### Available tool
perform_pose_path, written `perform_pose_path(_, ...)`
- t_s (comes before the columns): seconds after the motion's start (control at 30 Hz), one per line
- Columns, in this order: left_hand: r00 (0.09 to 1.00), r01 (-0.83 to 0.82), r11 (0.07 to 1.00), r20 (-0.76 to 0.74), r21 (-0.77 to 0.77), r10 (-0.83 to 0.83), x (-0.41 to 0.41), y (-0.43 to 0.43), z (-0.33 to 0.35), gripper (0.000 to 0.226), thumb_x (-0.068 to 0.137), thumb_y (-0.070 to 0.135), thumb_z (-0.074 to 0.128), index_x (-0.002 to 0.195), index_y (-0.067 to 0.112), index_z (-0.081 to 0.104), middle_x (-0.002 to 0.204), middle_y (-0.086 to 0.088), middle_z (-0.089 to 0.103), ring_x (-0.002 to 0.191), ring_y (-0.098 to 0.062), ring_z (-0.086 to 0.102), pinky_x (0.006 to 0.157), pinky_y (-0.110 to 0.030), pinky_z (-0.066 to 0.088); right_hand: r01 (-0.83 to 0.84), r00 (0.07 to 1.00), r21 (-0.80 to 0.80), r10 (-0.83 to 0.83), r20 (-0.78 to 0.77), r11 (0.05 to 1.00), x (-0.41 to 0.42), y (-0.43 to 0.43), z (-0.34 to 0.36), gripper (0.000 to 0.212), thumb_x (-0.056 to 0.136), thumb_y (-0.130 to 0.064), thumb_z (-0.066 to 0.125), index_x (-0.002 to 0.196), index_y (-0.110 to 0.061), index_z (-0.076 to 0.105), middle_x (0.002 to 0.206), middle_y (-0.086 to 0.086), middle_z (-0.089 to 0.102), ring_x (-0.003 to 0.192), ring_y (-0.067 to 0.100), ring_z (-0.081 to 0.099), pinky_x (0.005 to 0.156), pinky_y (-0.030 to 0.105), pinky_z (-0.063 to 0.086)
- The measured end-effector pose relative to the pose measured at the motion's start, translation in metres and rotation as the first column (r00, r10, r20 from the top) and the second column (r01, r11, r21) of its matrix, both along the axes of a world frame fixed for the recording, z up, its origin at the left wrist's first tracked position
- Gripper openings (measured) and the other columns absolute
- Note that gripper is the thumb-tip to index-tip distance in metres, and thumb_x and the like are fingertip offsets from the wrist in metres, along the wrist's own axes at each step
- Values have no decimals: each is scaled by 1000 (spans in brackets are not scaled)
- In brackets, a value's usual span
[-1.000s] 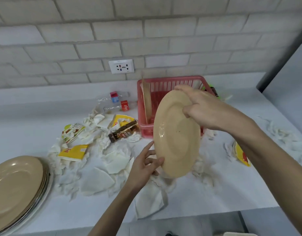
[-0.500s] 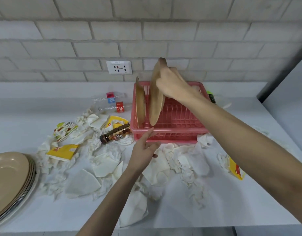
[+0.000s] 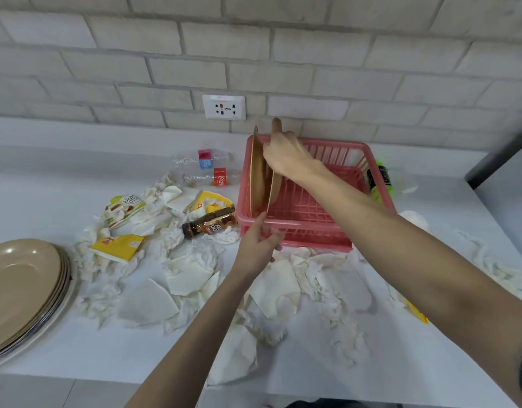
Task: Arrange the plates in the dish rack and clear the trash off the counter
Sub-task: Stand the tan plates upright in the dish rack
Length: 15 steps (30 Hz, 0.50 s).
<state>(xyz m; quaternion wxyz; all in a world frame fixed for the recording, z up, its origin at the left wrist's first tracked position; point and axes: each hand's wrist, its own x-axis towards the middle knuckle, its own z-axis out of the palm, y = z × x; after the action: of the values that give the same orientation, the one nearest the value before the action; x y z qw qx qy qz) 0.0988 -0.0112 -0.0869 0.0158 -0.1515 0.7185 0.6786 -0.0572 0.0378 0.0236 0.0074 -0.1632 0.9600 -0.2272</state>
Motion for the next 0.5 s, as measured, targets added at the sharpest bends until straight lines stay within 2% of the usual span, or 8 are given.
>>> perform_pose_path(0.07,1000,-12,1000,4,8,12,0,-1,-5,67,95,13,62,154,17,31,90,5,60,74,-9,64,54,-20,47,-26,998,67,30,-59,997,5,0,-2,46,102,-25,33,144,-3,32,122,26,49,112,38,54,85,43,43)
perform_pose_path(0.17,1000,-24,1000,-11,17,24,0,-2,-8,65,95,12,62,153,19,33,93,4,61,75,-8,65,55,-20,49,-115,959,217,165,-229,969,7,2,-12,54,96,-2,31,150,-3,26,129,31,40,99,41,55,65,45,40)
perform_pose_path(0.23,1000,-26,999,-16,30,26,2,-3,-7,65,95,12,62,153,19,33,96,5,63,80,-9,66,56,-19,49,-141,944,232,201,-260,963,4,5,-10,60,94,2,32,152,-6,22,134,33,37,96,42,56,62,43,39)
perform_pose_path(0.33,999,-31,999,-24,31,32,5,-4,-4,64,94,12,62,152,20,34,99,6,64,83,-11,67,57,-19,50,-141,936,292,223,-272,946,5,7,-6,59,95,0,31,153,-7,22,135,34,35,94,43,56,63,45,43)
perform_pose_path(0.43,999,-26,999,-43,21,27,11,-7,-1,62,94,10,62,149,21,37,103,3,64,82,-11,66,57,-19,50,-169,927,344,267,-264,924,7,10,-6,54,99,-6,33,152,-11,24,139,33,33,100,47,53,71,50,48)
perform_pose_path(0.5,998,-24,999,-56,21,26,15,-8,1,59,94,9,62,147,22,40,103,3,64,81,-10,66,58,-20,49,-133,957,247,189,-220,960,9,11,-5,48,104,-24,34,150,-11,27,139,29,37,109,46,51,82,54,47)
